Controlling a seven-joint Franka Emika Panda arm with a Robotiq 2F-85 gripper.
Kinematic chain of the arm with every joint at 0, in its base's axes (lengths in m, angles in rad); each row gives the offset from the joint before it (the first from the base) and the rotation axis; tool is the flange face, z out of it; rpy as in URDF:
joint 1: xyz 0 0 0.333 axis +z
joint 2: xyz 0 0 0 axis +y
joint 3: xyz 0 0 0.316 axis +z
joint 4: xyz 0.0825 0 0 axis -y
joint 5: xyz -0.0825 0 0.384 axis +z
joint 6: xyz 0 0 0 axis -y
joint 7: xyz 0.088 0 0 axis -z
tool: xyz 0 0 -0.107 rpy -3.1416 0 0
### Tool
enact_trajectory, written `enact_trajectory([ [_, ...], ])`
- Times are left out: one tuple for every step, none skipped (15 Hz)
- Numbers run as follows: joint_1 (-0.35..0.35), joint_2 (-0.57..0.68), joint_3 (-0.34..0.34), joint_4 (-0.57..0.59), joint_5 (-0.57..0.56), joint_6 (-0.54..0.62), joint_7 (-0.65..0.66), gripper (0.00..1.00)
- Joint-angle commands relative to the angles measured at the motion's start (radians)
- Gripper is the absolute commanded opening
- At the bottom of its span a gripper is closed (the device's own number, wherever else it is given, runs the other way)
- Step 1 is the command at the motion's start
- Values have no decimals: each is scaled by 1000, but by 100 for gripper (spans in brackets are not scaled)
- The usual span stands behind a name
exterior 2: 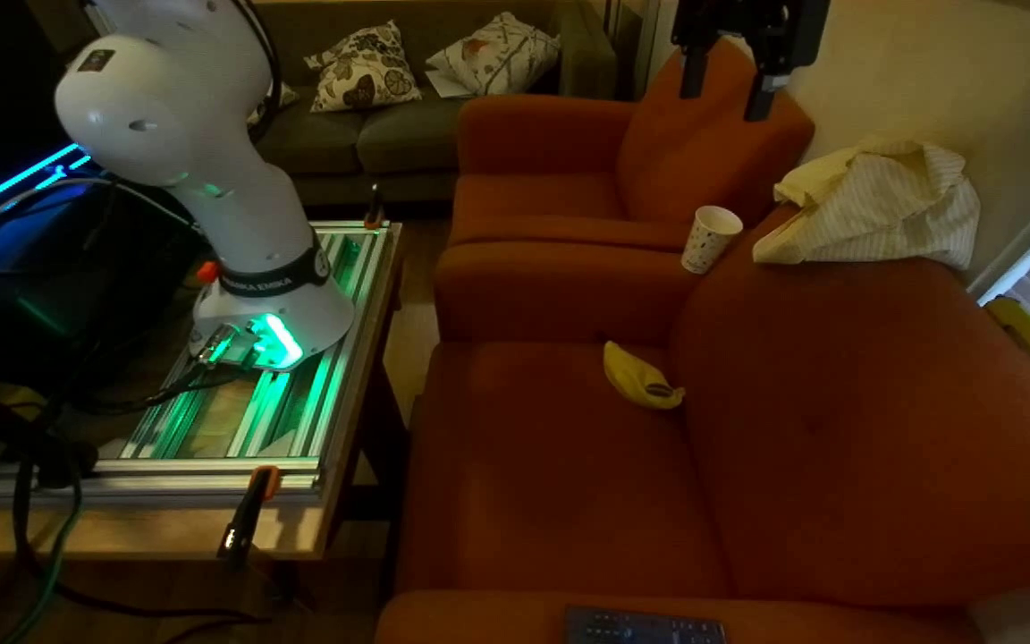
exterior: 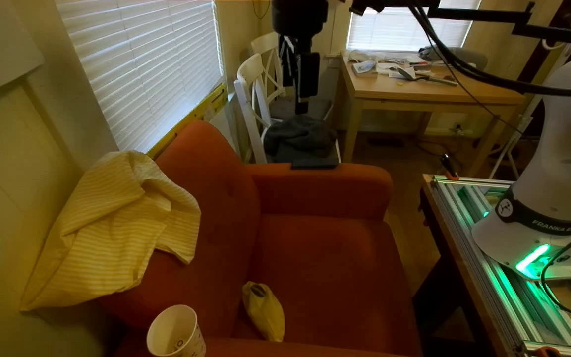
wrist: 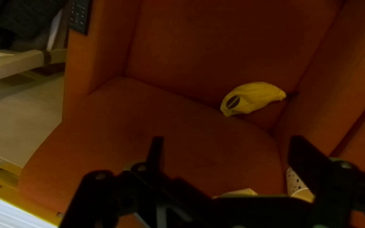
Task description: Put the yellow towel on the right armrest then put the remote control on the seat.
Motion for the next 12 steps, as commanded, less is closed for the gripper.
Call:
enact_trajectory([
  [5,57,11,-15,-7,159,86,100],
  [5,76,16,-19,-21,212,108,100],
  [4,93,19,-29,-34,279,124,100],
  [2,128,17,-27,-39,342,122,100],
  [0,148,16,-31,-47,395,128,100],
  [0,171,15,-29,-55,440,121,100],
  [1,190,14,-25,-61,477,123,100],
  [3,210,14,-23,-63,521,115,100],
  [4,226,13,-21,-65,554,111,100],
  [6,244,12,-20,-73,597,106,100],
  [7,261,14,-16,-65,616,86,100],
  [5,230,12,-27,-37,572,89,100],
])
